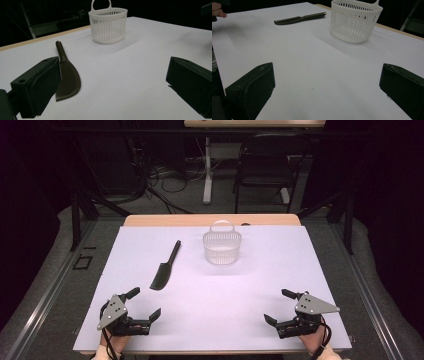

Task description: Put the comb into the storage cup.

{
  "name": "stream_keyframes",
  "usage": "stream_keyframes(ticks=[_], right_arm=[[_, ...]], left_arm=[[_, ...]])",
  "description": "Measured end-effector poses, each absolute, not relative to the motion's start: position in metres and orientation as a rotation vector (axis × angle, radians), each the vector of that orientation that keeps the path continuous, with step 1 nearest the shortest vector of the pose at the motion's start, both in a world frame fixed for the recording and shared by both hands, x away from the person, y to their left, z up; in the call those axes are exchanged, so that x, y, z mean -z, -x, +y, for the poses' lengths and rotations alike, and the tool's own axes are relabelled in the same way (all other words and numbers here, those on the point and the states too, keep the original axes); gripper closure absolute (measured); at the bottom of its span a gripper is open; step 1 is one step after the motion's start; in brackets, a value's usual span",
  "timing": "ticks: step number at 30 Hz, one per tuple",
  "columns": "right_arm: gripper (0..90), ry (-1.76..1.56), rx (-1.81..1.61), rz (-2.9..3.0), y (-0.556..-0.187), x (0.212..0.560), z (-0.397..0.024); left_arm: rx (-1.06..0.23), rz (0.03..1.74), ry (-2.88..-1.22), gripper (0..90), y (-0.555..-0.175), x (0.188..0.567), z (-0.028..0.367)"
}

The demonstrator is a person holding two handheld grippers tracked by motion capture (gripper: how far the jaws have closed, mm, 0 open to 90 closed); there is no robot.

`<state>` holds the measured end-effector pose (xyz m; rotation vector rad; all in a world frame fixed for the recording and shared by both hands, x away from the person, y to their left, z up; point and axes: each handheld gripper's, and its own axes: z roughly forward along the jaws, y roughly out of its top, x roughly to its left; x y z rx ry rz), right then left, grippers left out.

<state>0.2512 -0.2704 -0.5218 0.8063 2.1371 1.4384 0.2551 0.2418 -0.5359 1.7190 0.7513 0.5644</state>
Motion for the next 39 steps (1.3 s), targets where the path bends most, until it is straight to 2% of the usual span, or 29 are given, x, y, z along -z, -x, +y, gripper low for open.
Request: stream_keyframes(ticks=[20,39], right_arm=[[0.0,-0.818,-1.433,2.174,-0.255,0.526,-0.269],[0.0,-0.818,-1.430,2.186,-0.257,0.527,-0.268]], left_arm=[[-0.501,0.798,-1.793,0.2,-0.275,0.529,0.235],[-0.418,0.863,-1.861,0.1,-0.311,0.523,0.222]])
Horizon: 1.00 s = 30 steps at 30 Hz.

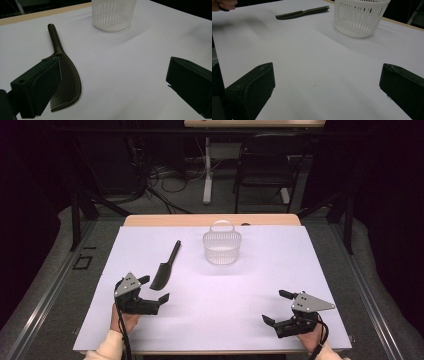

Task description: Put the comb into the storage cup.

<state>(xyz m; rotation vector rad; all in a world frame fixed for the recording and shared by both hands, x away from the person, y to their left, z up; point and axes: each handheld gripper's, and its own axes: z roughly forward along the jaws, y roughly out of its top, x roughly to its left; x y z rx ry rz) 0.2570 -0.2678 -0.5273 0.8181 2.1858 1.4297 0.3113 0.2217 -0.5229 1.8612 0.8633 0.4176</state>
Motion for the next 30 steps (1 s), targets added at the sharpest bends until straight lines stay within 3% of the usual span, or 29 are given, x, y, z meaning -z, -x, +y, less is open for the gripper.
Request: stream_keyframes(ticks=[30], right_arm=[[0.0,-0.822,-1.425,2.192,-0.258,0.528,-0.269]], left_arm=[[-0.441,0.933,-1.923,0.0,-0.365,0.515,0.205]])
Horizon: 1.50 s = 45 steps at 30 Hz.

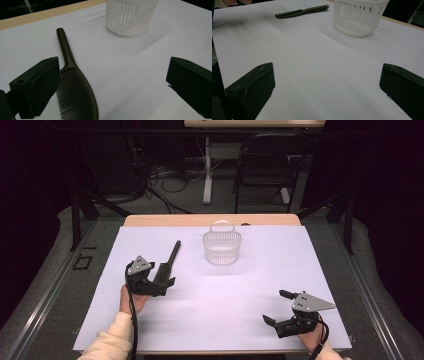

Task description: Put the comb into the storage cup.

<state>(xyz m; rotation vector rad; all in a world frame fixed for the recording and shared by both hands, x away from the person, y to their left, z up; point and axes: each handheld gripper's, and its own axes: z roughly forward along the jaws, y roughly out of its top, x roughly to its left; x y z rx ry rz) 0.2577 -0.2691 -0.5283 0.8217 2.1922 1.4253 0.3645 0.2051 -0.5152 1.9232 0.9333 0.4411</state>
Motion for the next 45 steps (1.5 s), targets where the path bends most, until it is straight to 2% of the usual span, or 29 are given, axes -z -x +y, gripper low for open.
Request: stream_keyframes(ticks=[15,35,38,45], right_arm=[[0.0,-0.823,-1.421,2.201,-0.258,0.529,-0.269],[0.0,-0.798,-1.417,2.222,-0.261,0.529,-0.266],[0.0,-0.796,-1.418,2.223,-0.261,0.529,-0.266],[0.0,-0.787,-1.426,2.227,-0.261,0.529,-0.265]], left_arm=[[-0.503,1.048,-1.951,0.0,-0.402,0.512,0.201],[-0.500,1.181,-1.987,0.5,-0.451,0.514,0.194],[-0.496,1.194,-2.002,4.0,-0.460,0.517,0.191],[-0.510,1.230,-1.998,24.8,-0.476,0.518,0.186]])
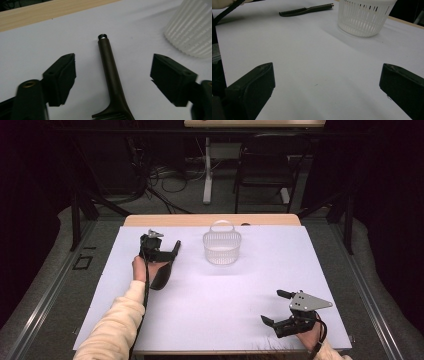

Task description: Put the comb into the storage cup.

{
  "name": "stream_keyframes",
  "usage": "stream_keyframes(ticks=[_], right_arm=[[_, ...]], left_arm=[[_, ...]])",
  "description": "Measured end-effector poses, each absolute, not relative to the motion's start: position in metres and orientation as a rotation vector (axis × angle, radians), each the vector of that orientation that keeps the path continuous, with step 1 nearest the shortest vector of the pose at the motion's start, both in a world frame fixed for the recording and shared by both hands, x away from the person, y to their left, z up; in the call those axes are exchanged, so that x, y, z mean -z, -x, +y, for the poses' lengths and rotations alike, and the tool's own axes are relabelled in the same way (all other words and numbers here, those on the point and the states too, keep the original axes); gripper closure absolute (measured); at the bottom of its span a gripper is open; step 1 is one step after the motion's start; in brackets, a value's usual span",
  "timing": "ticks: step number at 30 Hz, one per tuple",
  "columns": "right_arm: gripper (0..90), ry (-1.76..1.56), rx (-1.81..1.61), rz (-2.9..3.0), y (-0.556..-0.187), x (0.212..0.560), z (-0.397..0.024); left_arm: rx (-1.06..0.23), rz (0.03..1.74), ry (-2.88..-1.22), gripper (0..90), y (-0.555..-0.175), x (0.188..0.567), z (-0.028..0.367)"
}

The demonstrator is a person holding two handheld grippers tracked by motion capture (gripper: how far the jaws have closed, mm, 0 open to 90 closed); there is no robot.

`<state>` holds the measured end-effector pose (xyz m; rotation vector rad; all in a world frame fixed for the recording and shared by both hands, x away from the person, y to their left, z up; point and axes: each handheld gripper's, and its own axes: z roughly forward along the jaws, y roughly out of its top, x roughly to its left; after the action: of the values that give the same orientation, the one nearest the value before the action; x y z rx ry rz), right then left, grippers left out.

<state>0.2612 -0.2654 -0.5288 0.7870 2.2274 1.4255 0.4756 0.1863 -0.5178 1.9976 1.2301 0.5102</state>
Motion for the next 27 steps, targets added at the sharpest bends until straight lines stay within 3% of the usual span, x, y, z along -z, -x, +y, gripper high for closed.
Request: stream_keyframes(ticks=[3,7,8,9,10,13,27], right_arm=[[0.0,-0.785,-1.425,2.231,-0.261,0.529,-0.265],[0.0,-0.786,-1.423,2.234,-0.262,0.529,-0.265],[0.0,-0.784,-1.424,2.234,-0.262,0.529,-0.265],[0.0,-0.784,-1.424,2.234,-0.262,0.529,-0.265],[0.0,-0.786,-1.426,2.235,-0.262,0.529,-0.265],[0.0,-0.783,-1.427,2.235,-0.262,0.529,-0.265],[0.1,-0.783,-1.427,2.239,-0.262,0.529,-0.265]], left_arm=[[-0.511,1.248,-1.999,39.7,-0.483,0.516,0.185],[-0.490,1.293,-1.999,66.3,-0.495,0.520,0.182],[-0.491,1.300,-2.003,76.9,-0.497,0.522,0.182],[-0.495,1.309,-2.003,76.9,-0.500,0.523,0.181],[-0.498,1.313,-2.009,86.1,-0.502,0.525,0.180],[-0.496,1.335,-2.020,90.0,-0.508,0.529,0.177],[-0.478,1.405,-2.046,90.0,-0.532,0.544,0.170]])
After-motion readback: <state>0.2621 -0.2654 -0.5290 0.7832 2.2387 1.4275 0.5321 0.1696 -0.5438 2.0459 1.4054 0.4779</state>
